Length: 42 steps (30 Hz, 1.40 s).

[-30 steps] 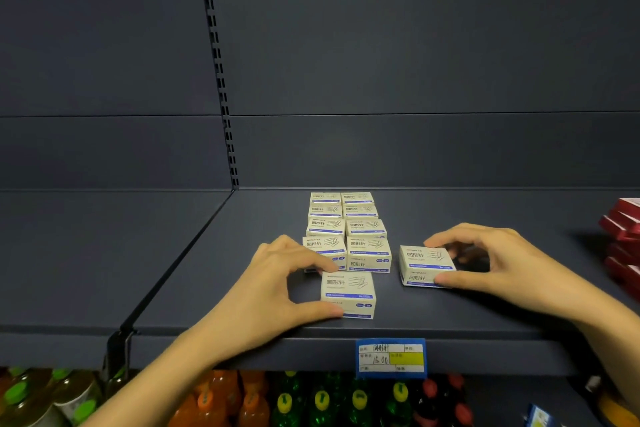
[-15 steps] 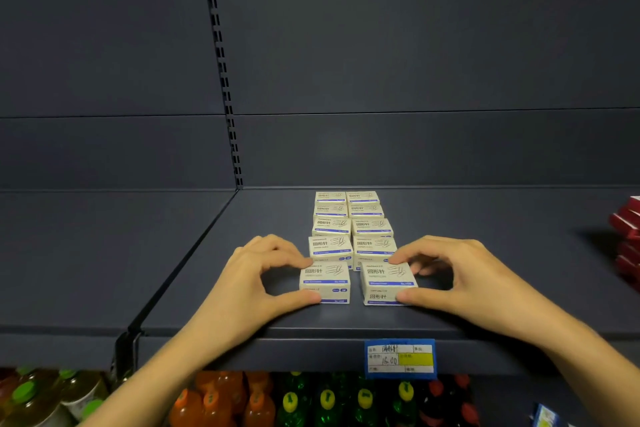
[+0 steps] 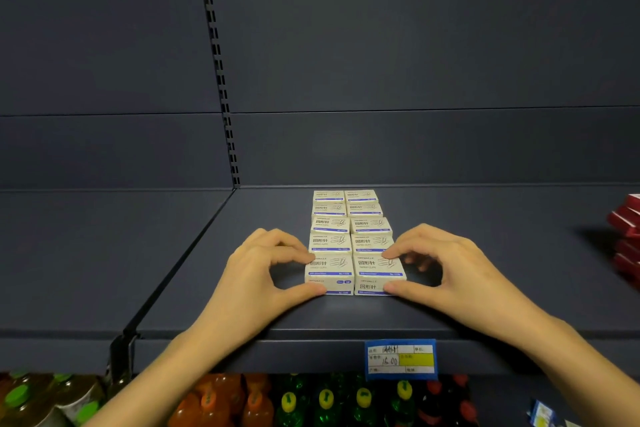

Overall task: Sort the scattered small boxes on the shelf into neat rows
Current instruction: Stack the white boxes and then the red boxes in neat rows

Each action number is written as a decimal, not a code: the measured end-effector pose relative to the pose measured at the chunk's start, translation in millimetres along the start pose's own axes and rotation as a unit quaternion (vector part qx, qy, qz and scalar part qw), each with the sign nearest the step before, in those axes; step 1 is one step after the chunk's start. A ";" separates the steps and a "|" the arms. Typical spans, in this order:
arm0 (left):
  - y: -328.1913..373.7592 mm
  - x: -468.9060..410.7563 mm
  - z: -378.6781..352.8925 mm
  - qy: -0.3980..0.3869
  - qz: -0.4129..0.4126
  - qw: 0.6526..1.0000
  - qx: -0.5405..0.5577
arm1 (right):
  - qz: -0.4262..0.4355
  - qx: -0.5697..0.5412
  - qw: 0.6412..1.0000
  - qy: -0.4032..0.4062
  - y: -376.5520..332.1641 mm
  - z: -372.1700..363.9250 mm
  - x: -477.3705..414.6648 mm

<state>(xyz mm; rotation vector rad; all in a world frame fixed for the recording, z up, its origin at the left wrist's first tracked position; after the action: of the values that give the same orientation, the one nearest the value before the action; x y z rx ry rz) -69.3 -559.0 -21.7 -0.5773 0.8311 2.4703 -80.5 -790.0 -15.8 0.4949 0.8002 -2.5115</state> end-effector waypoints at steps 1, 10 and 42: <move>-1.6 -0.9 0.3 0.011 0.004 1.000 0.015 | -0.001 -0.002 1.000 -0.001 0.0 0.7 -0.9; -15.7 -39.9 -35.1 -0.028 0.269 0.854 0.444 | -0.252 -0.419 0.872 0.035 24.5 -28.2 -32.6; -40.0 -131.9 -70.6 -0.029 0.250 0.941 0.228 | -0.293 -0.179 0.939 0.028 55.5 -52.8 -127.3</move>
<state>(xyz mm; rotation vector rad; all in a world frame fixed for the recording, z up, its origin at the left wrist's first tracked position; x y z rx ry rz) 75.1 -614.8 -22.4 -0.1316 1.6292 2.5608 64.5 -758.4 -22.5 0.2188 1.5829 -2.7718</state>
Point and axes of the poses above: each hand's wrist, its own x-axis away from the middle knuckle, its own z-axis out of the back of the hand, y = z × x, the point moved 3 cm from there along -x, towards the middle knuckle, and after that the axes turned 2 degrees about y, right-handed, at the moved point
